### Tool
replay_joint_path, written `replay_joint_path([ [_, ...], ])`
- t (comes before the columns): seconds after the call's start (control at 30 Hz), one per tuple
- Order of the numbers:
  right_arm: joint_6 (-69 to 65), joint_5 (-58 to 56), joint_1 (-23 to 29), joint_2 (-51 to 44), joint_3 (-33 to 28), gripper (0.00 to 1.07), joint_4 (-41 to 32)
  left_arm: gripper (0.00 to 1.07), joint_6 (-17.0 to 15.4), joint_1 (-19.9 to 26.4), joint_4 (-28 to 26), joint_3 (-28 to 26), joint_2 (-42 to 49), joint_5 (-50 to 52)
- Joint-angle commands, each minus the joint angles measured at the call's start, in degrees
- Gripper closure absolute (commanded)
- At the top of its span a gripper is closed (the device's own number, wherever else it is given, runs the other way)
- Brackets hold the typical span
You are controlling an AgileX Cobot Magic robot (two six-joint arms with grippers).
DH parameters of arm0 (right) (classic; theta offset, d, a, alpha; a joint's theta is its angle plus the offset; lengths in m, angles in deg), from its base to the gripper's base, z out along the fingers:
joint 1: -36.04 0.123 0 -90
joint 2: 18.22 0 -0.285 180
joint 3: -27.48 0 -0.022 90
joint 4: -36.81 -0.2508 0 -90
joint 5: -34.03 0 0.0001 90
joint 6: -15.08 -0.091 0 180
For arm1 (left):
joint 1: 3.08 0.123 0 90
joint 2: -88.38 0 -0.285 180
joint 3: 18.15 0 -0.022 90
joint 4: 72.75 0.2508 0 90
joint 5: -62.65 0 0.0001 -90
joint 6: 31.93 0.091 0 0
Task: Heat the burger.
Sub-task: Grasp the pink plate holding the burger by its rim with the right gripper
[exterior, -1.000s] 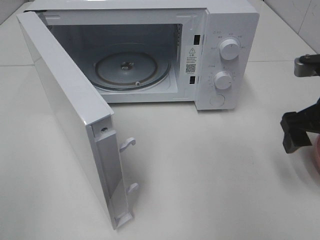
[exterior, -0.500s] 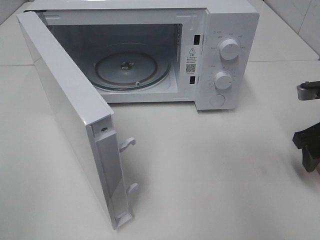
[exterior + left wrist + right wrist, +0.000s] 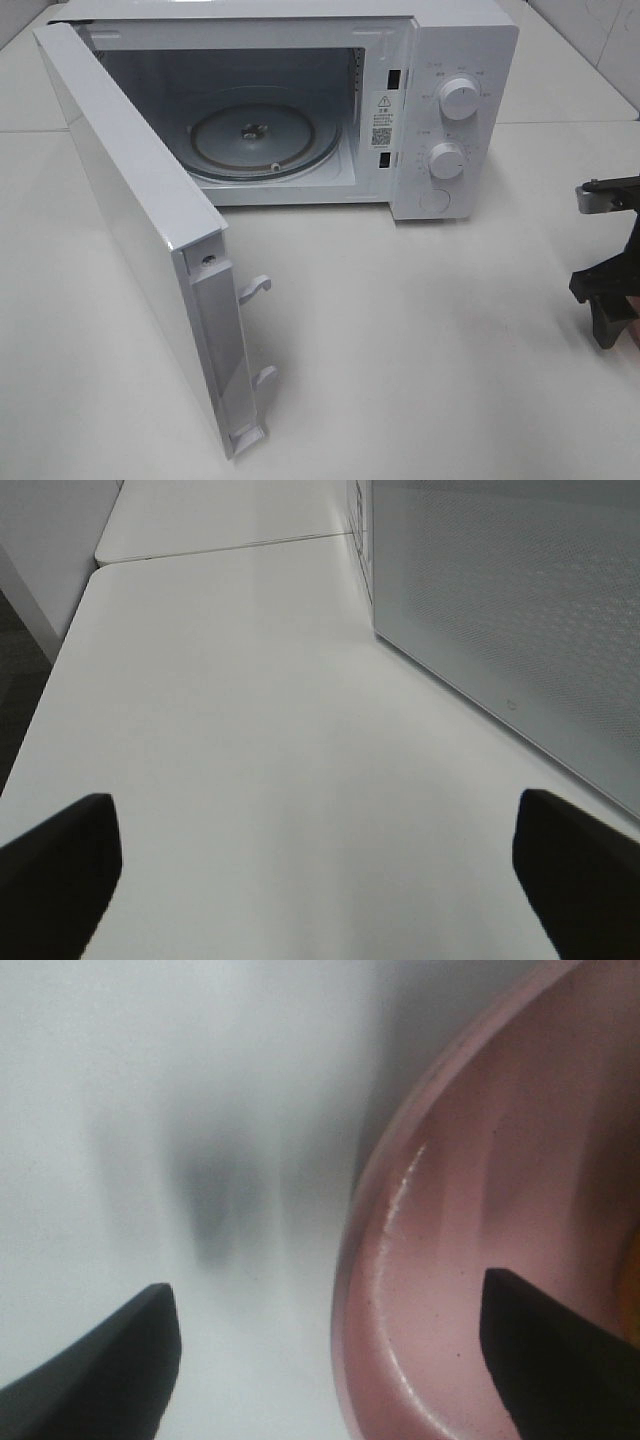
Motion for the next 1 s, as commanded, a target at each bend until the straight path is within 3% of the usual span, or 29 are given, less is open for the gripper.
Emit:
replay_joint_path([
  [0.03, 0.34, 0.06, -1.32, 0.23, 0.11, 0.28, 0.69, 0.06, -0.17, -0.34, -0.11, 0.11, 0.92, 0.17],
  [0.77, 0.17, 0.46, -1.32, 4.24, 0.11, 0.32, 0.4, 0.06, -0.17, -0.34, -0.11, 0.11, 0.92, 0.17],
  [1.0, -0.34, 0.92, -1.32, 4.24, -0.11, 0.43, 0.23, 0.06, -0.17, -0.34, -0.11, 0.11, 0.92, 0.17],
])
